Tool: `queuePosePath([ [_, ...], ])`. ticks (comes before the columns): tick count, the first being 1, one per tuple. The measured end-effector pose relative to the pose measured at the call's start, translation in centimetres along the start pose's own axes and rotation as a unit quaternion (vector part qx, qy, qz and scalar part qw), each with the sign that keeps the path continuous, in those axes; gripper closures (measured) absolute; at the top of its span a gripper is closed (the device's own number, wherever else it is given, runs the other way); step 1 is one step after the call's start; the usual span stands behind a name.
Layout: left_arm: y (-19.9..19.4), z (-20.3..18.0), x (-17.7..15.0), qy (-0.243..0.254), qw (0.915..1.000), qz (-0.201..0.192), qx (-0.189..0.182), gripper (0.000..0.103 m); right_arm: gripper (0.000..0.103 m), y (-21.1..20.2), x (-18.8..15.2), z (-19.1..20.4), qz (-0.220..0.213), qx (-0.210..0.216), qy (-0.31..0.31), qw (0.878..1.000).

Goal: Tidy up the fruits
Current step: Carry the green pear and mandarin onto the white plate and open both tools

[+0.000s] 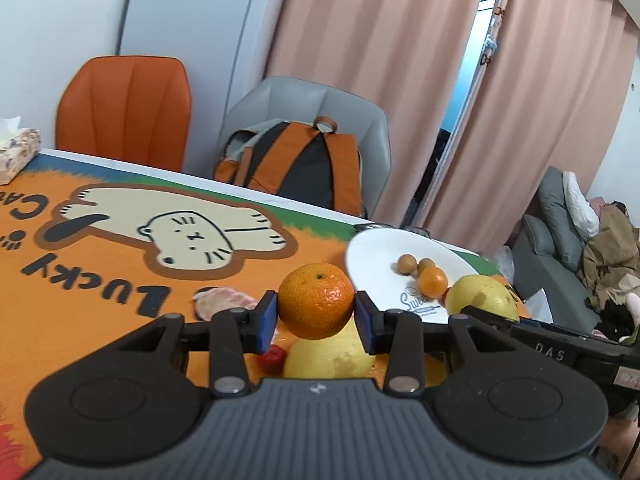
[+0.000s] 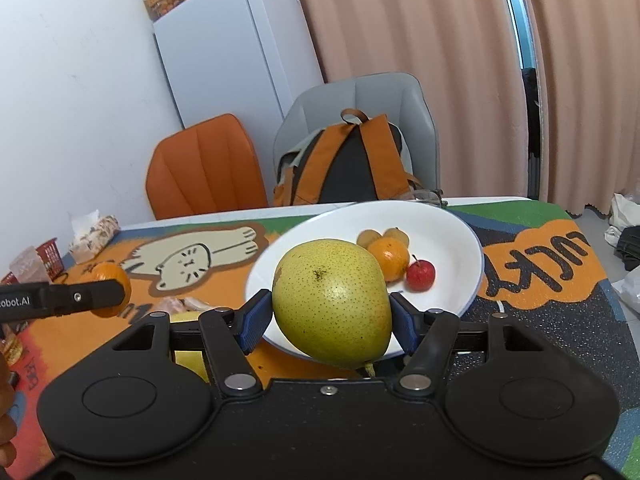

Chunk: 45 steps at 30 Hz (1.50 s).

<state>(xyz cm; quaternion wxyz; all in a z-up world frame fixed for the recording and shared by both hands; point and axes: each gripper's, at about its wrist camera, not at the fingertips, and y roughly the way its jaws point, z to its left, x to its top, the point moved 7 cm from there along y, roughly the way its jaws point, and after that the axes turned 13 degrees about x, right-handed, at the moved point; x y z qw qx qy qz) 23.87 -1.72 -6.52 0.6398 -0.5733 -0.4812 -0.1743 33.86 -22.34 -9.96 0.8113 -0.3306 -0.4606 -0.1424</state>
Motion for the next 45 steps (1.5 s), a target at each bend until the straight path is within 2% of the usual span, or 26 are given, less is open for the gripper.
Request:
queuePosePath([
  [11, 2.0, -2.2, -0.1, 0.013, 0.9998, 0.011, -0.012, 0.063, 0.041, 0.8, -0.6, -1.8, 0.006, -0.029, 0.000, 1.000],
  [15, 2.5, -3.0, -0.2, 0.016, 0.9996, 0.015, -0.017, 0.063, 0.047, 1.1, -1.0, -1.8, 0.020, -0.025, 0.003, 0.999],
  [40, 5.7, -8.7, 0.1, 0.063, 0.9963, 0.036, -0.046, 0.063, 0.045, -2.2, 0.7, -3.3, -0.011, -0.046, 0.015, 0.999],
  [45, 5.7, -9.0, 0.2, 0.068, 0.9966, 0.029, -0.036, 0.052, 0.045, -2.5, 0.6, -3.3, -0.010, -0.041, 0.022, 0.999],
])
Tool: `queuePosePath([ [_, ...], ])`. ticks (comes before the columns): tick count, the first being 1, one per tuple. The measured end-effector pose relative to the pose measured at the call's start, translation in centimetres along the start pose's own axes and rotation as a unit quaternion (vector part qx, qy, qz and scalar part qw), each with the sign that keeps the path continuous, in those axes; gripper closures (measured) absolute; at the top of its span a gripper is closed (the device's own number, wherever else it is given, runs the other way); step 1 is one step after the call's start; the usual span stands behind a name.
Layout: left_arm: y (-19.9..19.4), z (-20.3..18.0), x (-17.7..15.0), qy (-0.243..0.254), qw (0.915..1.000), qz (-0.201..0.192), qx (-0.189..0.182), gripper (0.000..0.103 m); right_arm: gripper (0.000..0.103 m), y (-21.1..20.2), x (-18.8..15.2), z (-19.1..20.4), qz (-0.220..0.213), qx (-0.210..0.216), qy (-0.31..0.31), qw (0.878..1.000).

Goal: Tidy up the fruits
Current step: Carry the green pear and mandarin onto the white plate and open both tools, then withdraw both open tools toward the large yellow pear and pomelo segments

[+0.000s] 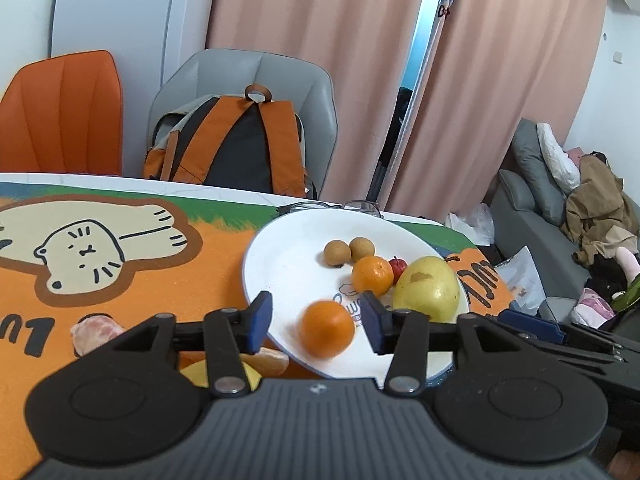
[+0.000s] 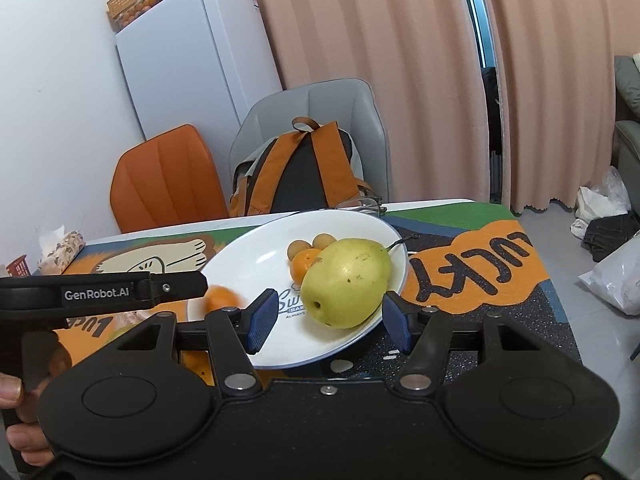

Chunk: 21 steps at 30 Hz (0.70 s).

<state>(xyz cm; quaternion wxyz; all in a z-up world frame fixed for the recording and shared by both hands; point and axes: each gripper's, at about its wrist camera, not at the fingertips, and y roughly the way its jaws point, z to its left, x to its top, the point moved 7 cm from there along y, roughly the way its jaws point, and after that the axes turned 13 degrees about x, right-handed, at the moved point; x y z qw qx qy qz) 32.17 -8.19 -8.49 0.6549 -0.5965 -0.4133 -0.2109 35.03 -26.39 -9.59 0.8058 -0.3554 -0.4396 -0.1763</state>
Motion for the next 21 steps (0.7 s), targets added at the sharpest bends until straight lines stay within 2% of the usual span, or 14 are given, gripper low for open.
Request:
queuePosePath([
  [2, -0.2, 0.2, 0.0, -0.001, 1.0000, -0.002, 0.002, 0.047, 0.045, 0.0, -0.1, 0.3, 0.003, 0.006, -0.001, 1.000],
  [7, -0.7, 1.1, 0.0, -0.004, 0.9998, -0.002, 0.017, 0.044, 0.045, -0.1, -0.1, 1.1, 0.007, 0.019, -0.007, 1.000],
  [13, -1.9, 2.6, -0.1, -0.003, 0.9994, -0.006, 0.034, 0.033, 0.044, -0.1, -0.1, 1.8, 0.010, 0.030, -0.009, 0.999],
  [21, -3.3, 4.7, -0.3, -0.008, 0.9987, -0.005, 0.051, 0.025, 0.036, -0.3, -0.1, 2.9, 0.012, 0.042, -0.020, 0.999],
])
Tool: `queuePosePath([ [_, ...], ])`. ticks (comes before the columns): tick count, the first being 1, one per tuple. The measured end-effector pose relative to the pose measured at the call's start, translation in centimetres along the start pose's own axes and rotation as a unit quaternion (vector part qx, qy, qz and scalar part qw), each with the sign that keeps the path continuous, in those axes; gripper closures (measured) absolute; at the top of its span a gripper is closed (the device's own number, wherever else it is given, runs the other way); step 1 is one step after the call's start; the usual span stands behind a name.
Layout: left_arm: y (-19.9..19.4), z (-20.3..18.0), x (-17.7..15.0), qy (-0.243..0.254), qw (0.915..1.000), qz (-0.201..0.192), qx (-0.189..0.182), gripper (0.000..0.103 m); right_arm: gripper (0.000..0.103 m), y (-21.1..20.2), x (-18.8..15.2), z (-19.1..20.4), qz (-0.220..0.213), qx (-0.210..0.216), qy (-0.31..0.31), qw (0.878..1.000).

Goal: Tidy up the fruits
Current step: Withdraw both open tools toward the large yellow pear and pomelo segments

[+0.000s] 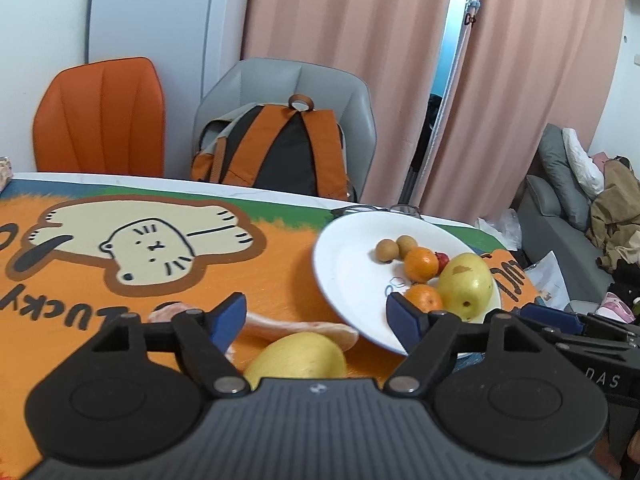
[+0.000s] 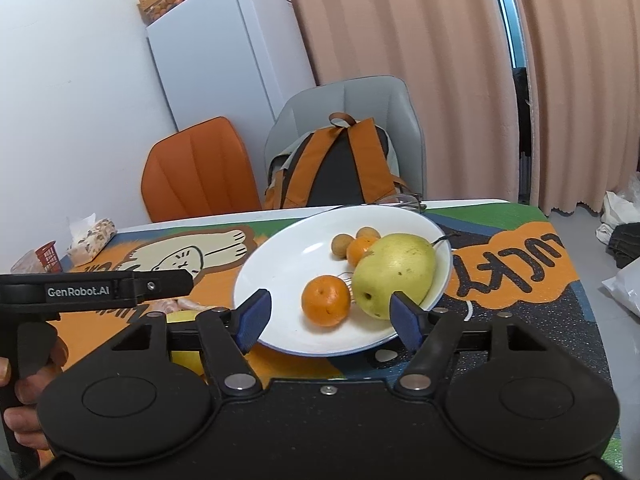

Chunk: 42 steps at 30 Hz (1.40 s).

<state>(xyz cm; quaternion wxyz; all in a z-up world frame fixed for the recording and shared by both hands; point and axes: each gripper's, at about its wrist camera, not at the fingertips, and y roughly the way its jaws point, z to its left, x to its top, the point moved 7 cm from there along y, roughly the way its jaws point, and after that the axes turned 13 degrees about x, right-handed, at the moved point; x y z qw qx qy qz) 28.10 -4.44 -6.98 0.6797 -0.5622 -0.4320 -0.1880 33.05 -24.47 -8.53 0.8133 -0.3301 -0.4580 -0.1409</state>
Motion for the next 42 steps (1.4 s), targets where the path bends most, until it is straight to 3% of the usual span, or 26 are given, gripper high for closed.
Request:
queuePosePath([
  [4, -0.6, 1.2, -0.2, -0.002, 0.9999, 0.000, 0.014, 0.021, 0.027, -0.1, 0.0, 0.7, 0.002, 0.009, -0.006, 1.000],
  [9, -1.6, 2.9, 0.0, -0.012, 0.9994, -0.004, 0.034, 0.014, 0.008, -0.8, 0.2, 2.1, 0.000, 0.035, -0.007, 0.999],
  [14, -3.1, 4.3, -0.2, -0.017, 0.9992, -0.010, 0.034, 0.011, 0.000, -1.4, 0.5, 3.8, -0.003, 0.060, -0.015, 0.998],
  [17, -3.8, 5.1, -0.5, -0.019, 0.9991, -0.008, 0.036, 0.010, 0.000, -1.5, 0.5, 4.5, -0.002, 0.076, -0.015, 0.997],
  [20, -4.4, 6.1, -0.7, -0.025, 0.9988, -0.004, 0.041, 0.010, 0.000, -1.1, 0.4, 4.7, 0.007, 0.057, -0.019, 0.998],
  [24, -5.0, 7.7, -0.9, -0.037, 0.9984, -0.004, 0.043, 0.010, 0.000, -1.0, 0.4, 6.0, 0.014, 0.064, -0.025, 0.998],
  [42, -5.1, 12.5, -2.9, -0.075, 0.9969, 0.015, 0.020, 0.010, 0.000, 1.3, -1.9, 10.0, 0.052, 0.076, -0.005, 0.996],
])
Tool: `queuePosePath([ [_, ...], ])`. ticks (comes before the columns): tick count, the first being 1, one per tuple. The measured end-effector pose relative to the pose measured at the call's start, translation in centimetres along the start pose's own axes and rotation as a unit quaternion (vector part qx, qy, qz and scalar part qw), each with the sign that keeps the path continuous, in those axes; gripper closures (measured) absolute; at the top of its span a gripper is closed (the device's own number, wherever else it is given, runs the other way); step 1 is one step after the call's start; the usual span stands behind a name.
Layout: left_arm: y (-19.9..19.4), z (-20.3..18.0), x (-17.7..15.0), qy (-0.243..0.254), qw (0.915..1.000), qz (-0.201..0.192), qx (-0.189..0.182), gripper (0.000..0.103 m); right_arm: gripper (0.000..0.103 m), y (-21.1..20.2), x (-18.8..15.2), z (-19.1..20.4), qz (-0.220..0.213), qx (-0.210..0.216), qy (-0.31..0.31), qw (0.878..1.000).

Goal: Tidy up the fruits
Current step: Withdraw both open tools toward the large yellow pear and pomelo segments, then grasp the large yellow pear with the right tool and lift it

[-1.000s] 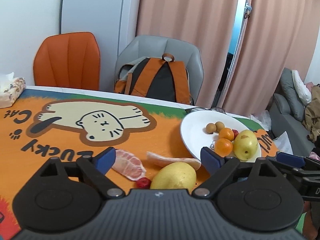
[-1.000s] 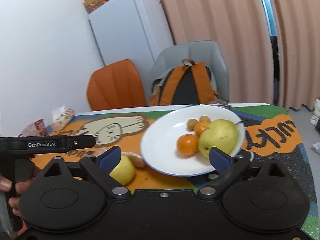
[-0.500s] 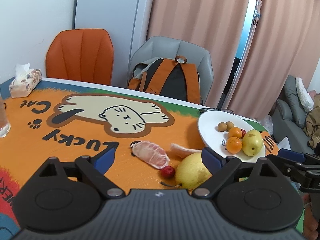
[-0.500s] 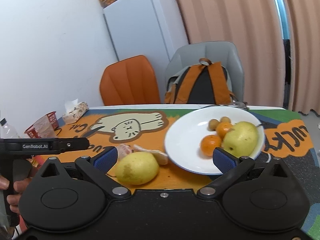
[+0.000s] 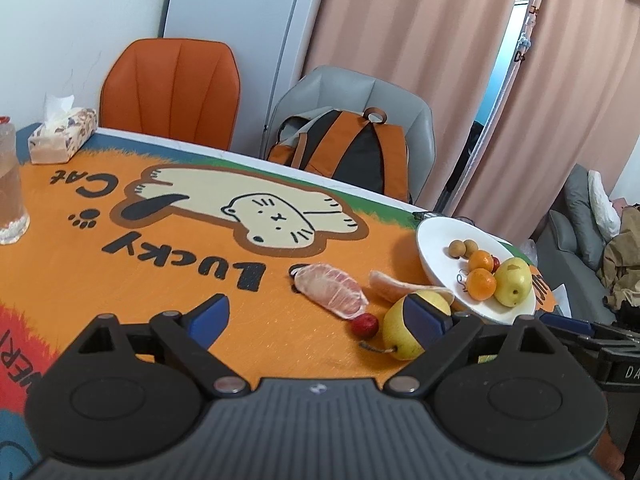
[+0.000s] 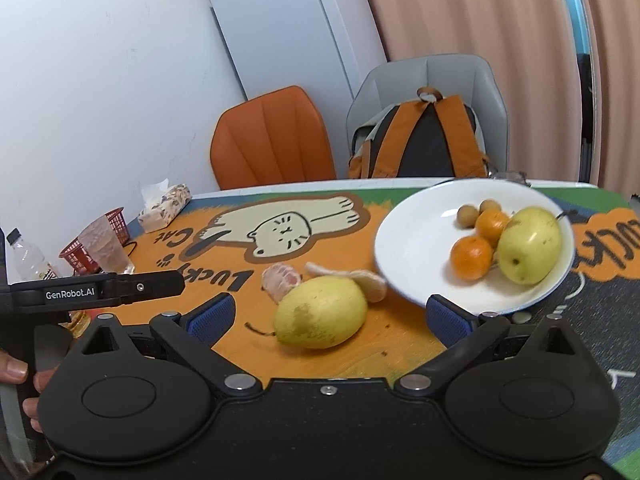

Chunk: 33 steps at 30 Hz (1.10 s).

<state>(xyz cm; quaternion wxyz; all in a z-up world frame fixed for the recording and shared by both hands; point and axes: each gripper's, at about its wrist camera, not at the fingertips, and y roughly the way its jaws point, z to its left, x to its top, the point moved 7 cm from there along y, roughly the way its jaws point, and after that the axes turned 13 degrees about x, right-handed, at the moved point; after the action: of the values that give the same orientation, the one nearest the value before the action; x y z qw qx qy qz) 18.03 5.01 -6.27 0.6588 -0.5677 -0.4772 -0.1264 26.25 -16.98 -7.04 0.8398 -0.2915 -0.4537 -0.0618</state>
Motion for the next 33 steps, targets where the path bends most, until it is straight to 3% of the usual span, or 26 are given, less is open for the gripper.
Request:
queuePosePath([
  [18, 2.8, 4.0, -0.9, -0.024, 0.9993, 0.027, -0.010, 0.010, 0.000, 4.3, -1.7, 0.1, 0.020, -0.040, 0.041, 0.998],
  [33, 5.2, 5.0, -0.2, -0.025, 0.9986, 0.045, -0.010, 0.010, 0.000, 7.6, -1.9, -1.0, 0.031, -0.066, 0.074, 0.995],
])
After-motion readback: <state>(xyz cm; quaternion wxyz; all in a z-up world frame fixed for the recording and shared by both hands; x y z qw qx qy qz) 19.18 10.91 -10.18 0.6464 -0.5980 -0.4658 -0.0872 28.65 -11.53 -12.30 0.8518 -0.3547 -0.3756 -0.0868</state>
